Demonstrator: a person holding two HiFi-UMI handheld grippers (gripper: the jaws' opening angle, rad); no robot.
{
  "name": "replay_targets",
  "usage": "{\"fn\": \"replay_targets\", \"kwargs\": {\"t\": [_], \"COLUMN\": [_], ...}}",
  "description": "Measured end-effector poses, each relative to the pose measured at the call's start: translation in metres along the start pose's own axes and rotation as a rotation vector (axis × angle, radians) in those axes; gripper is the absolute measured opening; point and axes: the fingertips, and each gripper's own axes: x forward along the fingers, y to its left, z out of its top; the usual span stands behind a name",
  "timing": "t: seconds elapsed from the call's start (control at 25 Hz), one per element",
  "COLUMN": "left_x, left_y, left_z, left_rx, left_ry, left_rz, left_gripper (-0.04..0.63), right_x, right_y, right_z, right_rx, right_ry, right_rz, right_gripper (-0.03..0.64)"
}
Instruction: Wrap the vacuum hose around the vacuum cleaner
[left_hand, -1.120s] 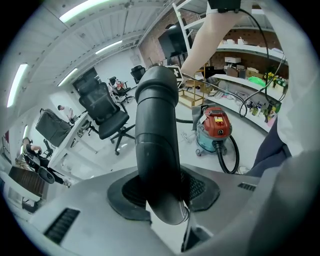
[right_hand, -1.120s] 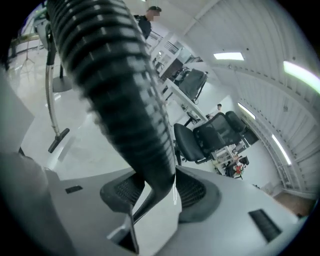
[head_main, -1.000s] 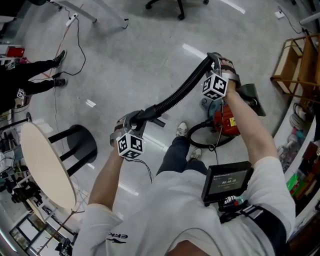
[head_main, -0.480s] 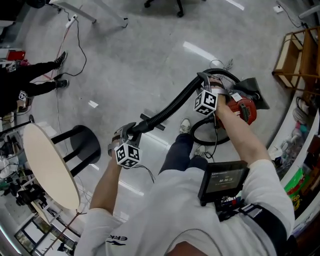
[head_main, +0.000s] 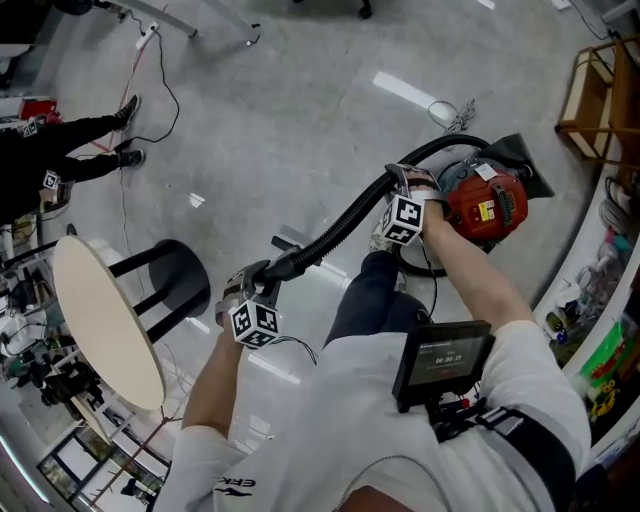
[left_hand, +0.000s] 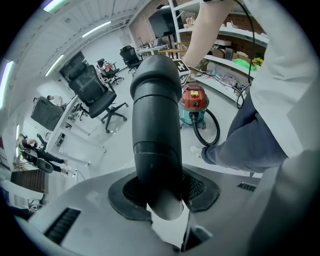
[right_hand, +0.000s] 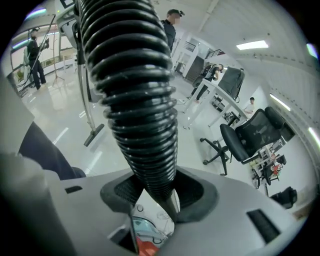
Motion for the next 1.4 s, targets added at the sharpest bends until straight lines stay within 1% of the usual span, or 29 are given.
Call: {"fn": "replay_targets", "kwargs": {"t": [0.2, 0.32, 0.52, 0.72, 0.84, 0.96, 1.28, 1.4], "left_x": [-0.012, -0.018, -0.025, -0.032, -0.035, -0.037, -0.034, -0.034], "left_y": [-0.049, -0.082, -0.135, -0.182, -0.202, -0.219, -0.274, -0.288], "left_z": [-0.029, -0.042, -0.067, -0.084, -0.095, -0.104, -0.131, -0.136], "left_rx": [-0.005, -0.021, -0.063, -0.119, -0.149, -0.164, -0.157, -0.167], "left_ry": [0.032, 0.044, 0.076, 0.098, 0.099, 0.093, 0.093, 0.083], "left_rz": [-0.008, -0.012, -0.020, -0.053, -0.063, -0.072, -0.114, -0.122], "left_gripper": [0.137, 0.137, 0.137, 0.137, 0.137, 0.137, 0.135, 0.135], "right_x": [-0.011, -0.021, -0.036, -0.044, -0.047, -0.049, -0.064, -0.075], "right_y": [0.052, 0.079, 0.124, 0.163, 0.176, 0.188, 0.226, 0.237], "right_z": [-0.004, -0.010, -0.015, -0.024, -0.022, -0.021, -0.026, -0.020], "right_rx": [-0.038, -0.071, -0.126, -0.152, -0.176, -0.197, -0.201, -0.211], "right_ry": [0.006, 0.017, 0.024, 0.060, 0.061, 0.080, 0.157, 0.153], "right_rz": [0.045, 0.064, 0.112, 0.155, 0.153, 0.149, 0.099, 0.075], "right_gripper": [0.173, 0.173, 0.181, 0.186, 0.189, 0.192, 0.229, 0.238]}}
